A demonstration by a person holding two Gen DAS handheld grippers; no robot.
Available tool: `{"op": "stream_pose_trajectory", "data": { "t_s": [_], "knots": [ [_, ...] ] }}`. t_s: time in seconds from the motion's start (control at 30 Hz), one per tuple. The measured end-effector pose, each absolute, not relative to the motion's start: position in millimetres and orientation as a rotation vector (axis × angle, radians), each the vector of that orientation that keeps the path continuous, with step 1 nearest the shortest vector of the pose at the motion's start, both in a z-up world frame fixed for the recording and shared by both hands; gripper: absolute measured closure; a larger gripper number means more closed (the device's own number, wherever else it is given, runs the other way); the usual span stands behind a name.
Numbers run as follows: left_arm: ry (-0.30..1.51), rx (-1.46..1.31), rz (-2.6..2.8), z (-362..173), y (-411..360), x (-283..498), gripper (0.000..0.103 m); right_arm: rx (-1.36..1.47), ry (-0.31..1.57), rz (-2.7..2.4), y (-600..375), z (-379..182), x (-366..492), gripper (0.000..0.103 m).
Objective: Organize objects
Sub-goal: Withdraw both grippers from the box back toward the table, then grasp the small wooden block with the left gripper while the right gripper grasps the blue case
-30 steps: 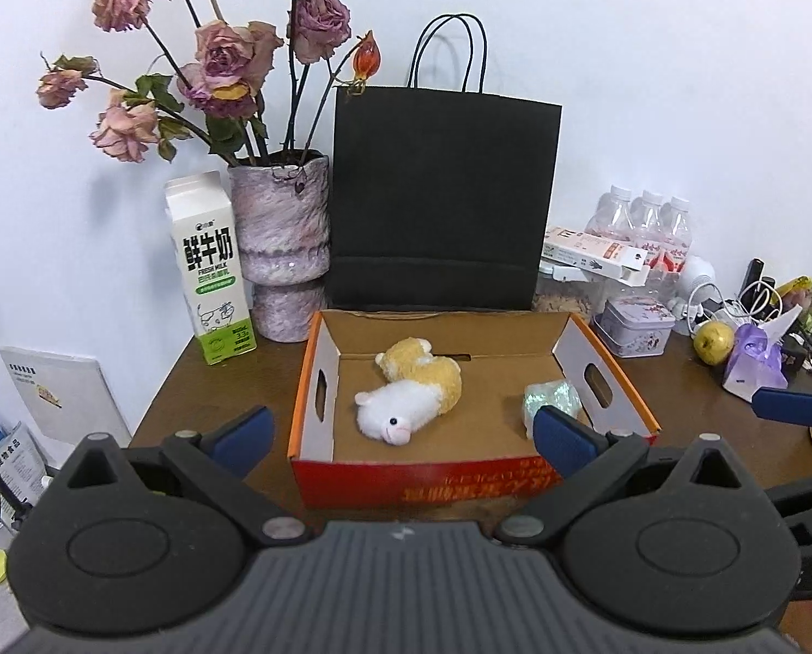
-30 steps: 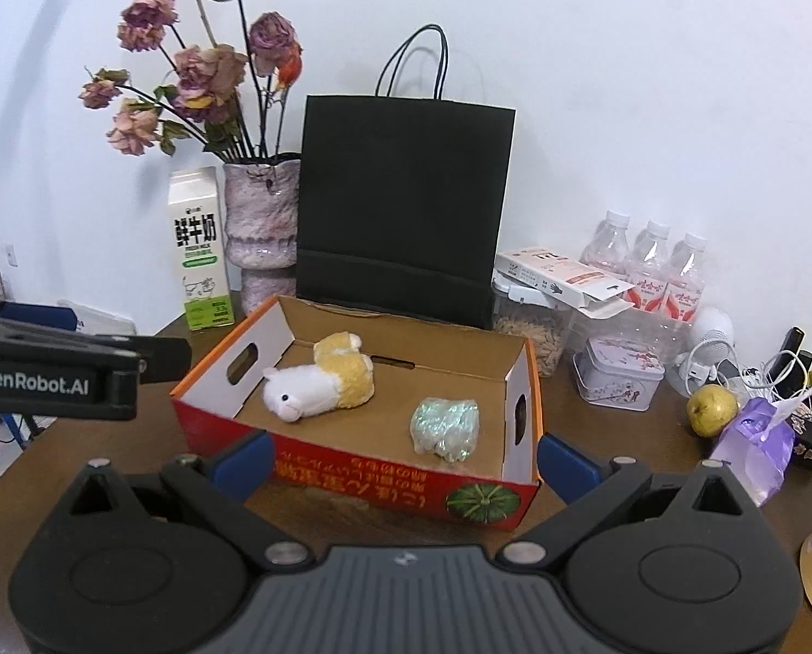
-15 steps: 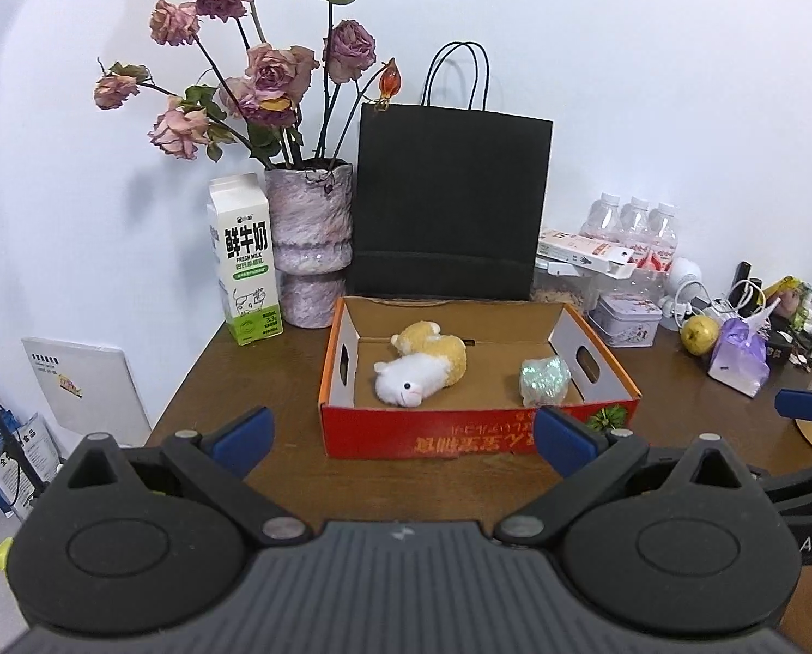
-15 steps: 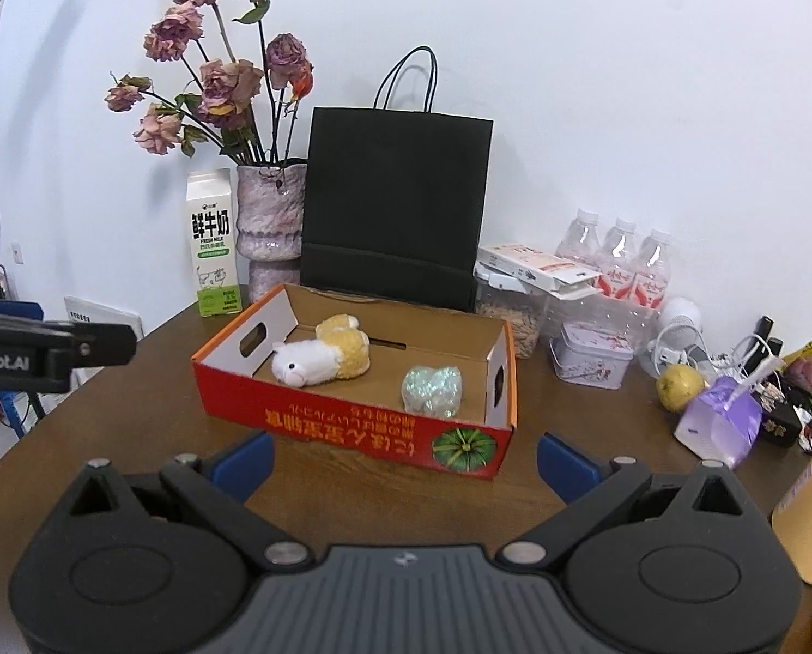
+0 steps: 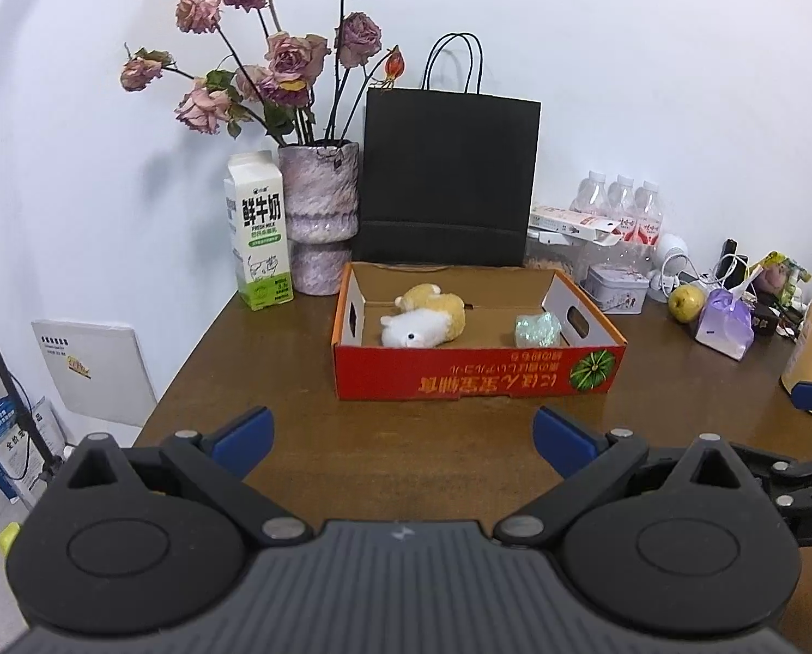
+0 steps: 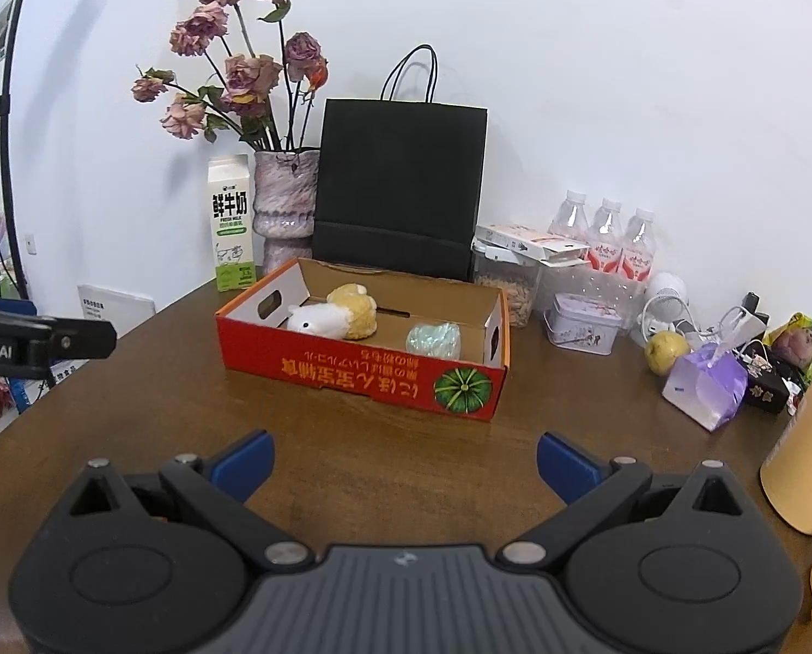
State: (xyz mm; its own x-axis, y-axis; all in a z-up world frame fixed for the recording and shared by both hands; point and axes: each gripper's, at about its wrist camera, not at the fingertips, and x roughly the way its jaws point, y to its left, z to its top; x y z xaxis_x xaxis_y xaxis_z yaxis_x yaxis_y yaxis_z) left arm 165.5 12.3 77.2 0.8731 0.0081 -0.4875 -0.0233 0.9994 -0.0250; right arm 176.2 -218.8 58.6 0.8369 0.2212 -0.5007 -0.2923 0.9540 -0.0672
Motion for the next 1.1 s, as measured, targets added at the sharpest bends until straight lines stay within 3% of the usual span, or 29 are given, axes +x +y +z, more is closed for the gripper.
{"op": "stream_pose_trajectory", "data": {
  "t_s": [1.1],
  "knots": [
    [0.569,-0.036,0.006,19.8,14.6,80.9,0.000,-0.133,0.551,0.267,-270.2,-1.1,89.8,0.000]
  ]
}}
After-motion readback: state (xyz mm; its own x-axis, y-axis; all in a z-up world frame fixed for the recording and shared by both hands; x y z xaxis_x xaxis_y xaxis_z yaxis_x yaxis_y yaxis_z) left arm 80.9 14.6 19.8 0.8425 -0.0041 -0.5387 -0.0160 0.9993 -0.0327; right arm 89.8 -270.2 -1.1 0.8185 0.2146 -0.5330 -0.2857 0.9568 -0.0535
